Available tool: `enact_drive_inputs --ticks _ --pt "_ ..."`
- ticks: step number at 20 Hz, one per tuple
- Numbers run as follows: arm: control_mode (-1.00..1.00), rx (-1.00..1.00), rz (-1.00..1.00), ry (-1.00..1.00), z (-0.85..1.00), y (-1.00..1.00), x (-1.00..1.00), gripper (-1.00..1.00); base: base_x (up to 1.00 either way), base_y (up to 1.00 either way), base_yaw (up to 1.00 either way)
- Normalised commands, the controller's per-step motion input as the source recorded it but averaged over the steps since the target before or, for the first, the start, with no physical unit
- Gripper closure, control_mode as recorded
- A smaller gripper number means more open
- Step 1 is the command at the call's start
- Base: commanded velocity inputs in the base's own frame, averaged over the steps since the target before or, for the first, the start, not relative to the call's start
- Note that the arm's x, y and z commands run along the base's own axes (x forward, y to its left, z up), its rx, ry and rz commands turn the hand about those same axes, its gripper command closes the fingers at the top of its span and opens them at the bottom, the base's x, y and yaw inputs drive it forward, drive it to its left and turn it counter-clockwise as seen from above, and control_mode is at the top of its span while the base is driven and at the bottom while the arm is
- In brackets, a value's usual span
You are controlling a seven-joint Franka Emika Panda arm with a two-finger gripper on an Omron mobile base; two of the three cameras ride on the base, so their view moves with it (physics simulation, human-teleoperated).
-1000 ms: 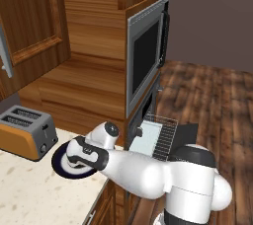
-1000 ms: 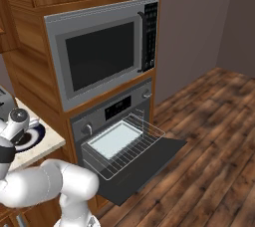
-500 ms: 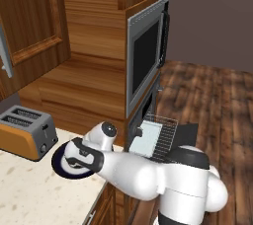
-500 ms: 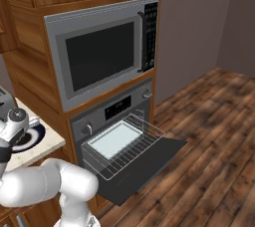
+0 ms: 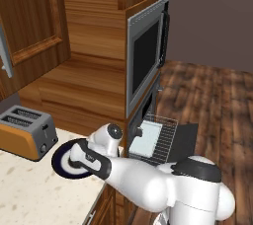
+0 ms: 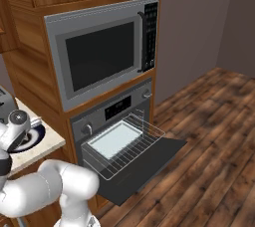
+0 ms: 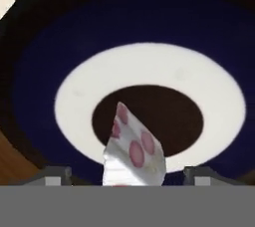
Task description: Take the baked cake out of the oven and place it on the plate for cooling. Then close the oven door.
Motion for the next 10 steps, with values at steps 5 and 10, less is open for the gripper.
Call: enact_drive_inputs --ticks 5,10 --pt "-1.00 0.00 -0.14 0.01 0.98 -0.02 -0.35 -1.00 0.00 0.00 0.00" --pt "-1.00 -0.07 -0.26 0.20 1.00 -0.22 -0.22 -1.00 0.00 0.00 0.00"
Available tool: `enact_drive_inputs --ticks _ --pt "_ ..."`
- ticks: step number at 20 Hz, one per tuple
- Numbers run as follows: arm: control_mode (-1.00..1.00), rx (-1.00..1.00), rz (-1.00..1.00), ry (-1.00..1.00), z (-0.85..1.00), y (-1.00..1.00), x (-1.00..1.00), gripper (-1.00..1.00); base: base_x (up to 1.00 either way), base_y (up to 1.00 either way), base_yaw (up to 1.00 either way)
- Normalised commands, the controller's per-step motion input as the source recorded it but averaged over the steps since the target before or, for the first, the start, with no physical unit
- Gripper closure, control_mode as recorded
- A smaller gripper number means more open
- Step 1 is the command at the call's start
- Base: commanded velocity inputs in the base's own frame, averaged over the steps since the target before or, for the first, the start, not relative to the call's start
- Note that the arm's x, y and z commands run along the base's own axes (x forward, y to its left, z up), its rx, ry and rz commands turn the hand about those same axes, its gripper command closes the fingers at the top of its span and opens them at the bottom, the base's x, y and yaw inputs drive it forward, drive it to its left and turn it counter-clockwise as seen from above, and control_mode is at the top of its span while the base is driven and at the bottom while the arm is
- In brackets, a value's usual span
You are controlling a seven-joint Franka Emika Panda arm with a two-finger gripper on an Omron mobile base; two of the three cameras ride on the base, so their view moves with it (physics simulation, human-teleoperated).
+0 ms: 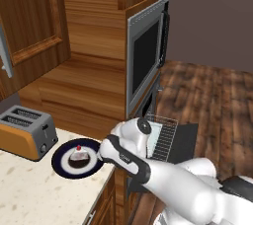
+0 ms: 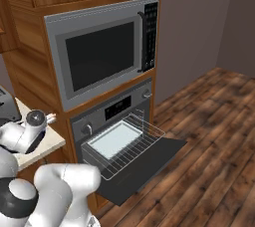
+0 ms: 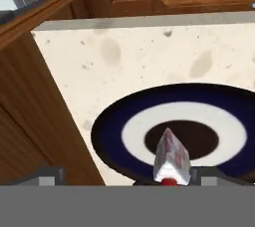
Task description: Take the baked cake out of the oven and place it on the plate for cooling. Then close the oven door.
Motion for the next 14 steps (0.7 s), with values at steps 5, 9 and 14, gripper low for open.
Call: enact_drive_inputs --ticks 5,9,14 --pt "-1.00 -0.15 -0.37 0.37 0.97 -0.46 -0.01 -1.00 0.00 0.00 0.00" --pt "-1.00 -0.23 -0.46 0.42 0.83 -0.56 0.21 -1.00 0.00 0.00 0.00" --pt "-1.00 -0.19 -0.45 0.34 0.49 -0.86 0.20 -1.00 0.00 0.00 0.00"
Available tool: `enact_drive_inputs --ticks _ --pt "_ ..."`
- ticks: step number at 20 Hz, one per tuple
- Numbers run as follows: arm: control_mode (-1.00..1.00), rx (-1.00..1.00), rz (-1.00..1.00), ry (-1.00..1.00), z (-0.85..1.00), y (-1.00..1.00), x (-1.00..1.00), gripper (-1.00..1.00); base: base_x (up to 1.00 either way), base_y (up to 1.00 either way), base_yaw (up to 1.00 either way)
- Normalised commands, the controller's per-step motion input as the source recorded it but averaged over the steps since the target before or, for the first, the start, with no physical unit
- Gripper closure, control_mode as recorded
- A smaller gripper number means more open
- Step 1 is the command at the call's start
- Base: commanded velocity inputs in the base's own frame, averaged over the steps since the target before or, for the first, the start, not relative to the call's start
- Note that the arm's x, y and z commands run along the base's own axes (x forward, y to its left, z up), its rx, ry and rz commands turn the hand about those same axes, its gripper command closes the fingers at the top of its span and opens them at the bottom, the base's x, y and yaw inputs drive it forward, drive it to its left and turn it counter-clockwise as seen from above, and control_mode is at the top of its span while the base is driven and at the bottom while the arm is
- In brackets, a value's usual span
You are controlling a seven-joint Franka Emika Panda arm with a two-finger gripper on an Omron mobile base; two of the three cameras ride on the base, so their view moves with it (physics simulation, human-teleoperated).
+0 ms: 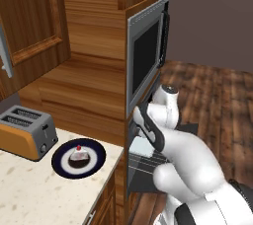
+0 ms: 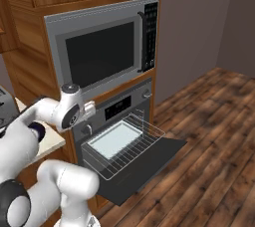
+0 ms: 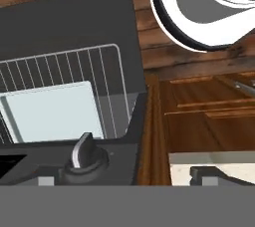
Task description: Take the baked cake out of the oven and place it on the plate for cooling. Then close the oven door.
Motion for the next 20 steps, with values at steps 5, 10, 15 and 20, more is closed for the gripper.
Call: enact_drive_inputs --ticks 5,10,15,20 --pt "-1.00 -0.02 -0.30 0.12 -0.02 -1.00 0.18 -1.00 0.00 0.00 0.00" --pt "-1.00 0.00 -0.16 0.06 -0.38 -0.93 0.53 -1.00 0.00 0.00 0.00" --pt "-1.00 0.00 -0.01 0.01 -0.96 -0.51 0.74 -1.00 0.00 0.00 0.00" --pt "-1.00 0.00 0.00 -0.12 -0.69 -0.44 0.59 -1.00 0.00 0.00 0.00"
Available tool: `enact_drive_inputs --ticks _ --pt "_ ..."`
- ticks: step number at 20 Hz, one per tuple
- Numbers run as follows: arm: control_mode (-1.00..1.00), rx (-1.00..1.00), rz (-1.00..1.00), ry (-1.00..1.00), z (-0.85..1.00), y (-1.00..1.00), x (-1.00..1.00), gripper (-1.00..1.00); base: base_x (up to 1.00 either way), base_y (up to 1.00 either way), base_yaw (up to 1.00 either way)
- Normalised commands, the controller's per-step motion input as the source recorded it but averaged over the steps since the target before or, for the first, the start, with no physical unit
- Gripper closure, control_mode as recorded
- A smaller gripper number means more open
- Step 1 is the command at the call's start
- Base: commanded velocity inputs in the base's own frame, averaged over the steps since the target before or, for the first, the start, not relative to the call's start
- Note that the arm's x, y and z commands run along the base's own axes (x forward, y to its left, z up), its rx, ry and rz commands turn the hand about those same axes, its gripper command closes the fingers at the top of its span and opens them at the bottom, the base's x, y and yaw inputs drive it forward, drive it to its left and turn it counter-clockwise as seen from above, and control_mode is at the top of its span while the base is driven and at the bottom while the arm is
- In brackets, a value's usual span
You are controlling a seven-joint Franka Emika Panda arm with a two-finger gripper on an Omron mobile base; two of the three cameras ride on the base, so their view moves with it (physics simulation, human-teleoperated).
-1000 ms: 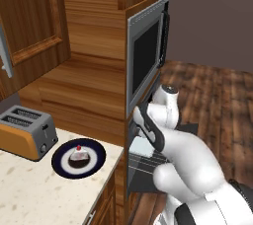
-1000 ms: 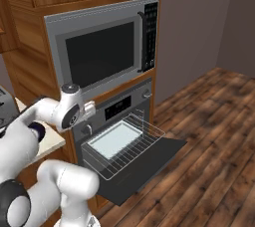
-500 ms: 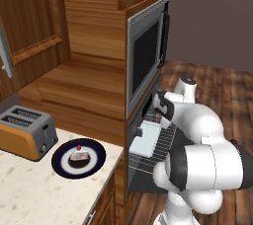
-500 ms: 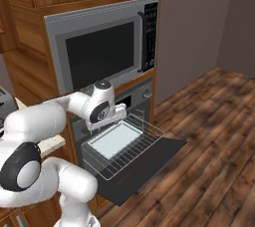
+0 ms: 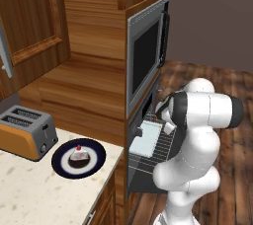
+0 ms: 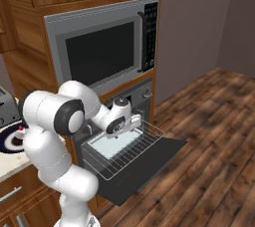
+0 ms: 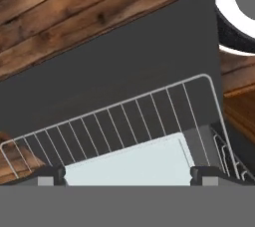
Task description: Take the baked cake out of the oven and place it on the plate for cooling. Then close the oven door.
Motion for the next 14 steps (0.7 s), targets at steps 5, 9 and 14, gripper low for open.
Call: enact_drive_inputs --ticks 5,9,14 --pt "-1.00 0.00 0.03 -0.01 -0.38 -0.44 0.65 -1.00 0.00 0.00 0.00" --pt "-1.00 0.00 0.13 0.00 -0.71 -0.18 0.56 -1.00 0.00 0.00 0.00" --pt "-1.00 0.00 0.18 -0.03 -0.57 -0.32 0.32 -1.00 0.00 0.00 0.00"
